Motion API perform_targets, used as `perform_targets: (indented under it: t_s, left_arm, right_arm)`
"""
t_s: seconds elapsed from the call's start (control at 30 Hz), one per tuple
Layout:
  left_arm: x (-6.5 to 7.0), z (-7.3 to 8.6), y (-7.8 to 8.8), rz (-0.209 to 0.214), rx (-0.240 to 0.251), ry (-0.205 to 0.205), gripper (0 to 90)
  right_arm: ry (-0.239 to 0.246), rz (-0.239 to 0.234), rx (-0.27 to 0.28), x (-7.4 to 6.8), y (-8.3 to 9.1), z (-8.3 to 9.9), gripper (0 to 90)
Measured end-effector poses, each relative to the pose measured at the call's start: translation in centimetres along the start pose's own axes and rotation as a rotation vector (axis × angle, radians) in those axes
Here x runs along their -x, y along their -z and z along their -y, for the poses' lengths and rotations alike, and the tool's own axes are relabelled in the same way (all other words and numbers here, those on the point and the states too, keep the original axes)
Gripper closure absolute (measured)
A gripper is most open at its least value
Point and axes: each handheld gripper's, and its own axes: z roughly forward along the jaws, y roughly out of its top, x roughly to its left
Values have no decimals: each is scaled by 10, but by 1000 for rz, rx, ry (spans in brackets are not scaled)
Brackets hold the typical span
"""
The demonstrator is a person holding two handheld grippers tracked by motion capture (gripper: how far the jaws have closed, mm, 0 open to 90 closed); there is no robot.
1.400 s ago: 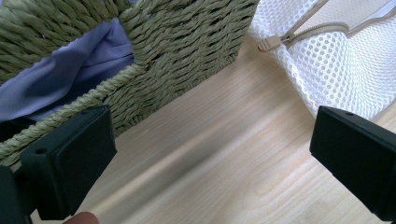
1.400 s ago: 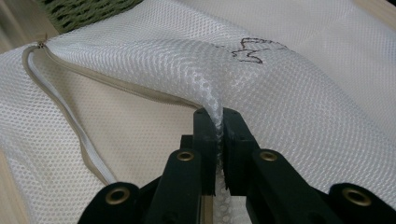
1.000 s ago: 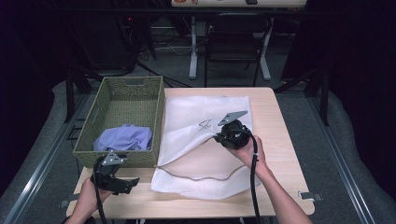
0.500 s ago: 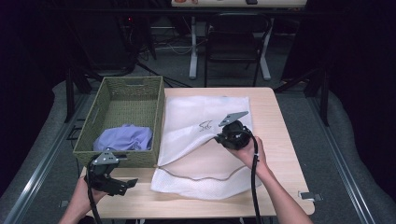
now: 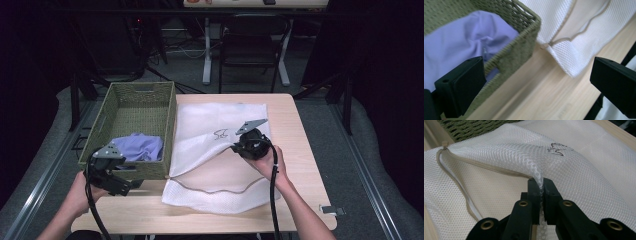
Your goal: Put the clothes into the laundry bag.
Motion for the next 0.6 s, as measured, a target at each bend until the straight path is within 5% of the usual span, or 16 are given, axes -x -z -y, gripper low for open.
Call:
perform_targets:
  t_s: [0.17, 0.6]
  left_arm:
    - [-20, -19, 7, 8, -14, -12, 1]
    - [-46, -52, 1, 9, -81, -86, 1]
  right_arm:
    - [2, 2, 0, 1, 0, 0, 859]
    - [3, 6, -1, 1, 1, 1, 859]
